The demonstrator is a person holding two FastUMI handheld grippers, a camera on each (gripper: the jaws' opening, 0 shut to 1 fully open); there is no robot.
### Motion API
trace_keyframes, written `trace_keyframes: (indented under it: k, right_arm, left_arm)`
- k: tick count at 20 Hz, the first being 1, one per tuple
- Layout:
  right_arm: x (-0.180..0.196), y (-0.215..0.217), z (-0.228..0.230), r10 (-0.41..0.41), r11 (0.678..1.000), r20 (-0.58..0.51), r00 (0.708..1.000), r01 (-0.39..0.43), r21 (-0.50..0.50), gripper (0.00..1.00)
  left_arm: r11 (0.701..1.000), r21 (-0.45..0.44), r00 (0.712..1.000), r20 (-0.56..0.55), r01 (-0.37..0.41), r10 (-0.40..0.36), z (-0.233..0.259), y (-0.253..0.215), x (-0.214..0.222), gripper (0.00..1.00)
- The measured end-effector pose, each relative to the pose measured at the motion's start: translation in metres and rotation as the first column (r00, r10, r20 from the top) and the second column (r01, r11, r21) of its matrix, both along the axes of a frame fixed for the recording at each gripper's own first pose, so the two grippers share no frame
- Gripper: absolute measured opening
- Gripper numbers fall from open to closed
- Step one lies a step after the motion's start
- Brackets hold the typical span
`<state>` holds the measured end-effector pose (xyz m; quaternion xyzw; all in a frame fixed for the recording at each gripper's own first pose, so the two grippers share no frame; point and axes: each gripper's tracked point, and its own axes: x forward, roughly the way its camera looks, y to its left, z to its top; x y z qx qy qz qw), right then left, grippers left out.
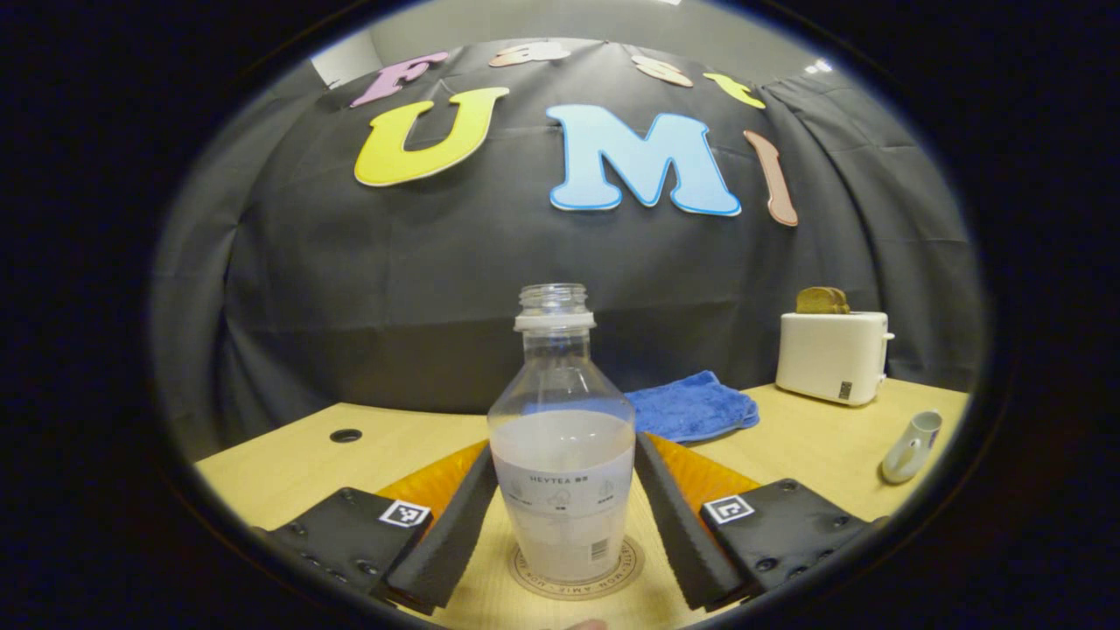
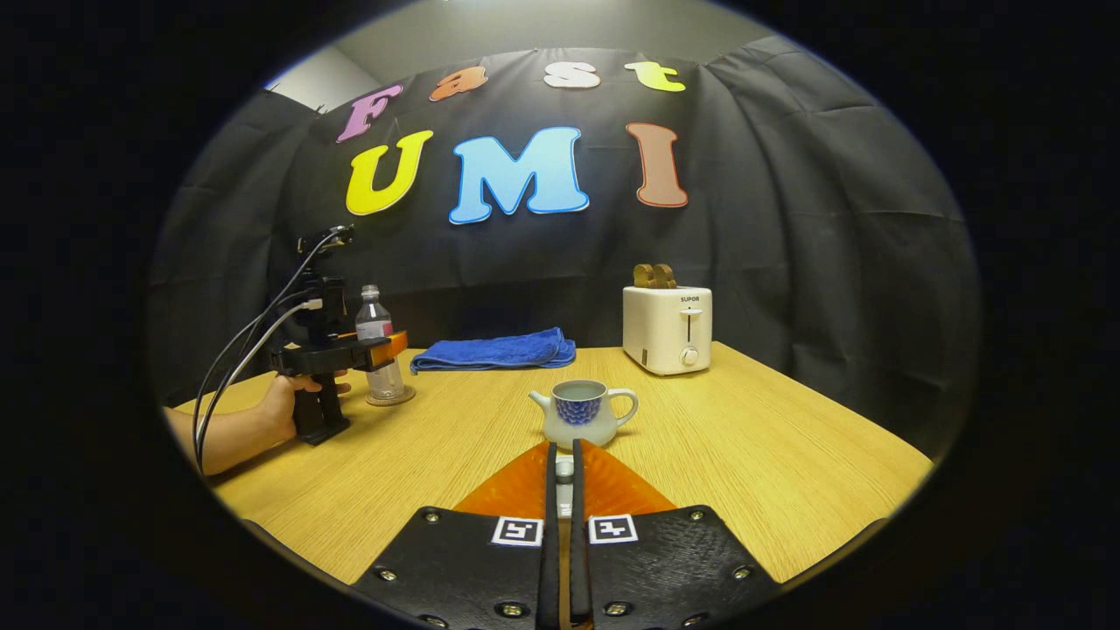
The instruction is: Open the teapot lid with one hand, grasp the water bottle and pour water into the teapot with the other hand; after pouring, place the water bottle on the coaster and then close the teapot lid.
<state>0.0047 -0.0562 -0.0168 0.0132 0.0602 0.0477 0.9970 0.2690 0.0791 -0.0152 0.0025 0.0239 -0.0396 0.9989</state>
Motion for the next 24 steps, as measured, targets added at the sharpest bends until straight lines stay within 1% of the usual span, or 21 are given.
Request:
trace_keyframes:
  k: [2,4,6,9,11,13,14,17,19,20,22,24]
  right_arm:
    - [-0.001,-0.001,0.000,-0.001,1.000,0.002,1.000,0.001,0.001,0.05]
    - [-0.003,-0.001,0.000,-0.002,1.000,0.002,1.000,0.002,0.004,0.05]
    - [-0.005,0.000,0.001,0.002,1.000,0.001,1.000,-0.002,0.009,0.05]
    - [-0.008,0.001,0.000,0.008,1.000,-0.003,1.000,-0.008,0.024,0.05]
    - [-0.005,-0.002,0.007,0.000,1.000,0.014,1.000,-0.001,0.028,0.05]
    - [0.006,-0.004,0.016,-0.013,1.000,0.046,0.999,0.012,0.010,0.05]
    - [0.014,-0.005,0.021,-0.021,1.000,0.059,0.998,0.021,-0.001,0.05]
    - [0.047,-0.004,0.040,-0.031,1.000,0.108,0.994,0.030,0.006,0.05]
    - [0.069,-0.004,0.048,-0.041,0.999,0.127,0.991,0.041,0.005,0.05]
    - [0.081,-0.004,0.051,-0.041,0.999,0.136,0.990,0.042,-0.001,0.05]
    - [0.101,-0.003,0.050,-0.040,0.999,0.131,0.991,0.041,-0.003,0.05]
    - [0.117,-0.007,0.043,-0.055,0.998,0.112,0.992,0.057,-0.015,0.05]
  left_arm:
    - [1.000,0.002,1.000,0.009,-0.022,0.022,0.003,0.006,-0.004,1.00]
    - [1.000,-0.011,1.000,0.007,-0.018,0.018,0.004,0.003,-0.013,1.00]
    - [1.000,0.004,1.000,0.002,-0.015,0.015,0.001,0.000,-0.023,1.00]
    - [0.999,0.028,1.000,-0.003,-0.020,0.020,0.002,-0.002,-0.043,1.00]
    - [1.000,0.023,1.000,-0.013,-0.015,0.016,0.003,-0.006,-0.065,1.00]
    - [1.000,0.003,1.000,-0.006,0.009,-0.009,0.007,-0.013,-0.090,1.00]
    - [1.000,-0.001,1.000,0.012,0.009,-0.009,0.014,-0.014,-0.102,1.00]
    - [1.000,-0.004,0.999,0.044,0.021,-0.021,0.031,-0.020,-0.140,1.00]
    - [1.000,-0.007,0.999,0.037,0.028,-0.028,0.032,-0.022,-0.159,1.00]
    - [0.999,-0.026,0.999,0.022,0.036,-0.035,0.028,-0.024,-0.168,1.00]
    - [0.996,-0.070,0.999,0.000,0.047,-0.047,0.019,-0.027,-0.184,1.00]
    - [0.998,-0.056,1.000,0.003,0.025,-0.025,0.015,-0.018,-0.191,1.00]
